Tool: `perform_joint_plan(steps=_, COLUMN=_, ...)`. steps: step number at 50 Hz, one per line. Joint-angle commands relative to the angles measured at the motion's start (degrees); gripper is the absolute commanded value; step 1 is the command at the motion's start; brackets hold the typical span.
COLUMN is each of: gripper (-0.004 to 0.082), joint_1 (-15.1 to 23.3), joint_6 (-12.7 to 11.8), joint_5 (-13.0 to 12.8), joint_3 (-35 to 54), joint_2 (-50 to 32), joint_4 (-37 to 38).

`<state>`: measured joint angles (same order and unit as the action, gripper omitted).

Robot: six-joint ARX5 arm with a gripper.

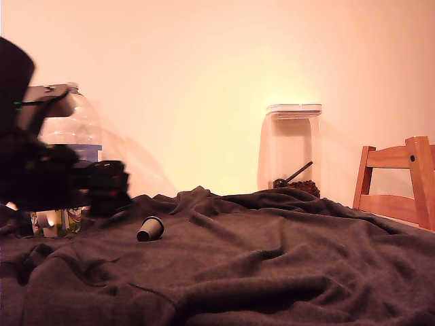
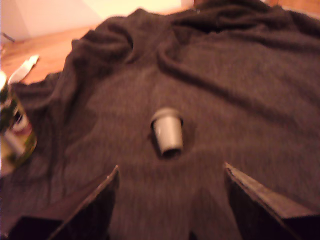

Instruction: Pick up the coffee capsules from the table one by one and drop them inside the nearest coffee cup

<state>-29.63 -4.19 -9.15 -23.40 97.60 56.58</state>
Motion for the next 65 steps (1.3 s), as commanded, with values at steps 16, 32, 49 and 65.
perform_joint_plan(steps=16, gripper=0.0591, joint_1=1.46, joint_6=-0.31, joint_5=0.77, joint_3=-7.19, joint_2=5.99, joint_4=-3.65)
perform_joint_plan(steps=32, gripper=0.0590, joint_1=3.91, joint_6=-0.35, joint_5=6.19, joint_3=-14.91, joint_2=8.11, joint_4=-14.97)
perform_joint_plan(steps=49, gripper=0.0590, joint_1=6.25, joint_6=-0.85, joint_5=12.17, joint_3=-23.10, joint_2=13.46, joint_4=-24.15)
perform_joint_plan(steps=65, gripper=0.0586, joint_1=6.88, joint_6=-0.85, joint_5=13.38, joint_3=-25.18, joint_2=15.34, joint_4=-26.58)
